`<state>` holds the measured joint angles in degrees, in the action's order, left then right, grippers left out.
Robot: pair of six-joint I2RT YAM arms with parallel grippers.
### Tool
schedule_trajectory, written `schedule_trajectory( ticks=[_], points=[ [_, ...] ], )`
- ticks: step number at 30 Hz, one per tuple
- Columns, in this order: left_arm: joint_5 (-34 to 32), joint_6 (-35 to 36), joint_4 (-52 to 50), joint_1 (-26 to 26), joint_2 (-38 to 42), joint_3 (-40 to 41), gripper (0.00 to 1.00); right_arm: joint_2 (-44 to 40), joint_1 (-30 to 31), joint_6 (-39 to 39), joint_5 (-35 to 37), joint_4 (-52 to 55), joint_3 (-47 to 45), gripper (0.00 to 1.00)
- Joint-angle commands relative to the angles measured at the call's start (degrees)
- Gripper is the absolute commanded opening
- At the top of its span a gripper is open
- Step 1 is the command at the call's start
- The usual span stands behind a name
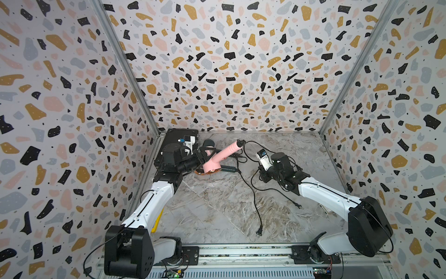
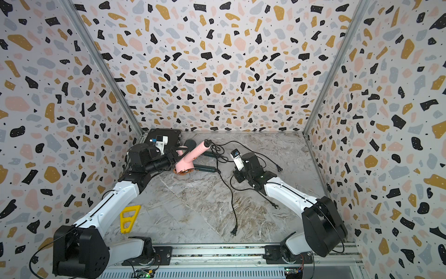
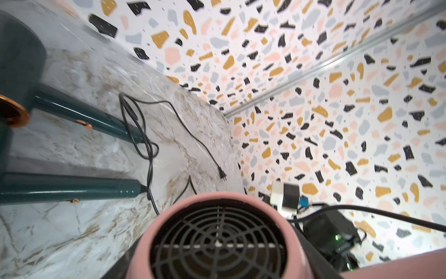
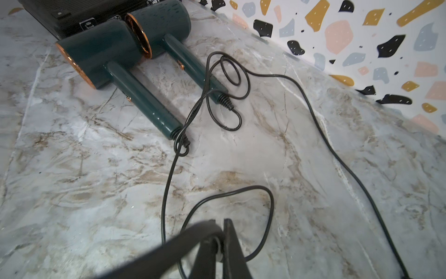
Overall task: Wrap the cord around the hair dryer
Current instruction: Wrap the power cord around the hair dryer.
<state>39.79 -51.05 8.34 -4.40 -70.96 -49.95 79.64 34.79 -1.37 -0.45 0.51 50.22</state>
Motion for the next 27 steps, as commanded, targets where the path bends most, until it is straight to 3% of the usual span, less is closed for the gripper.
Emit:
schedule_trajectory(
  ticks=[1, 6, 10, 11, 13, 15, 21, 27],
  points=[
    [-11.42, -0.08, -1.19, 1.79, 0.71, -6.03, 0.0, -3.99, 2.04, 2.65, -0.43, 1.33, -2.6, 0.0],
    [-22.35, 4.63, -8.84, 2.65, -2.2, -10.18, 0.0, -6.82, 4.73, 2.86, -1.53, 7.0, -4.13, 0.0],
    [-23.88, 7.67, -12.89, 2.65, -2.29, -12.17, 0.0, -8.96, 4.81, 2.85, -4.23, 8.78, -3.87, 0.0],
    [-24.03, 8.81, -14.4, 2.65, -1.61, -12.81, 0.0, -9.56, 4.49, 3.09, -5.26, 9.17, -3.49, 0.14],
    [-24.53, 12.47, -19.18, 2.65, 0.19, -15.33, 0.0, -10.5, 2.71, 4.05, -9.61, 9.27, -2.55, 0.56],
    [-24.8, 16.86, -26.13, 2.58, 1.45, -19.5, 0.0, -10.69, 0.85, 4.66, -12.39, 9.02, -1.56, 0.73],
    [-20.91, 25.81, -44.74, 2.56, 3.05, -33.47, 0.0, -9.61, -4.4, 5.78, -17.37, 3.48, -2.44, 0.76],
    [-13.79, 27.54, -51.79, 2.51, 2.54, -42.43, 0.0, -5.93, -4.99, 9.45, -25.21, -15.68, -8.46, 0.75]
  ],
)
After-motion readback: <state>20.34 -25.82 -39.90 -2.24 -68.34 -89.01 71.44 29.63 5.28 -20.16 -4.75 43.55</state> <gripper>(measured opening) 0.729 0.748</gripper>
